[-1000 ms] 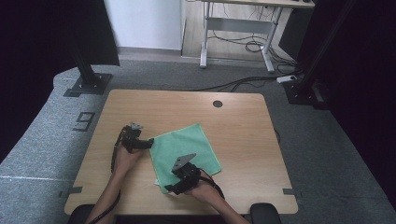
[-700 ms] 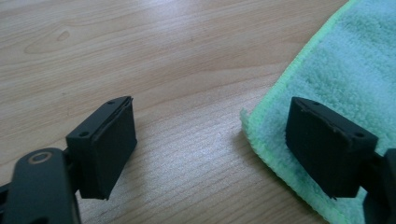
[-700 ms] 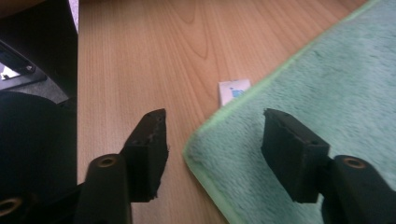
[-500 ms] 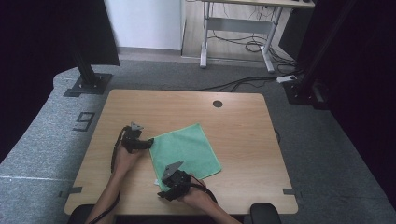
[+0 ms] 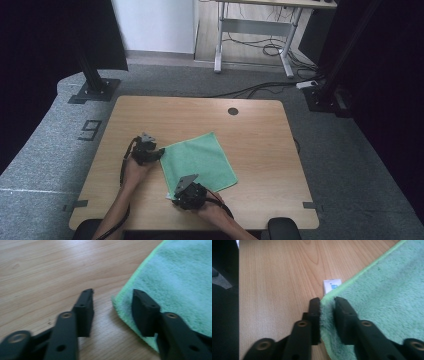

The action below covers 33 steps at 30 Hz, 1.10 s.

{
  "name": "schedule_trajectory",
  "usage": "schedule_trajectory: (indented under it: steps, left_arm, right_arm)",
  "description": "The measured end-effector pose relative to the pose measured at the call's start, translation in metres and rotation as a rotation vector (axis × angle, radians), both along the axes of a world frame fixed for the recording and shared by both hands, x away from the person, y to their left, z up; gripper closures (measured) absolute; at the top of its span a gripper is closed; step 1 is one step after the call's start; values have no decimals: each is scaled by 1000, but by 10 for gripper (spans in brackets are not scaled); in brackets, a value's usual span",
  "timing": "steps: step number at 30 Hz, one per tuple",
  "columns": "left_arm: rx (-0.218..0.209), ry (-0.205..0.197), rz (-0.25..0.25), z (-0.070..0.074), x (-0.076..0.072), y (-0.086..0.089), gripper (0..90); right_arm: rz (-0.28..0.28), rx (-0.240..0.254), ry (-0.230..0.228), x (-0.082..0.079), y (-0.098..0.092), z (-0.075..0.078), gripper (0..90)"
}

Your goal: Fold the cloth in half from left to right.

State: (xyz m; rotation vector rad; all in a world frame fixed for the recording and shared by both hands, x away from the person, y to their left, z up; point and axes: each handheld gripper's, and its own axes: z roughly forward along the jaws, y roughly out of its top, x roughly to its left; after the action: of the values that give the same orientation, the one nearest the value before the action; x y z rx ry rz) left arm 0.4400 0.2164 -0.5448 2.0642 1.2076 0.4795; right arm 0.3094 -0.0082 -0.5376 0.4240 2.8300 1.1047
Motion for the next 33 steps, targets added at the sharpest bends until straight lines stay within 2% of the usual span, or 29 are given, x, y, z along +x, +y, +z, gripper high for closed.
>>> schedule_trajectory:
  steps: [1, 2, 7, 12, 14, 18, 20, 27, 33]
  left_arm:
    - [-2, 0, -5, 0, -1, -1, 645]
    - [-5, 5, -12, 1, -1, -3, 645]
    - [-39, 21, -43, 0, -2, -4, 855]
    - [-56, 30, -32, 0, -2, -4, 873]
    - [-48, 28, -17, 1, -4, -3, 879]
    - [-37, 34, -4, 2, -6, 1, 880]
    - [-46, 45, 2, 3, -8, 4, 880]
    - [-22, 59, 15, 8, -14, 12, 880]
    - [-34, 57, 32, 16, -20, 22, 881]
  right_arm:
    - [-14, 3, 14, 2, -1, 0, 815]
    - [-14, 3, 14, 2, -1, 0, 815]
    - [-24, 12, 42, 5, -4, 0, 847]
    - [-20, 2, 31, 3, -3, 1, 848]
    - [-17, -1, 29, 3, -2, 1, 849]
    - [-6, 6, 48, 2, 0, 2, 848]
    - [2, 10, 52, 1, 2, 2, 848]
    - [41, 21, 69, -3, 17, 6, 848]
    - [67, 27, 65, -5, 27, 10, 847]
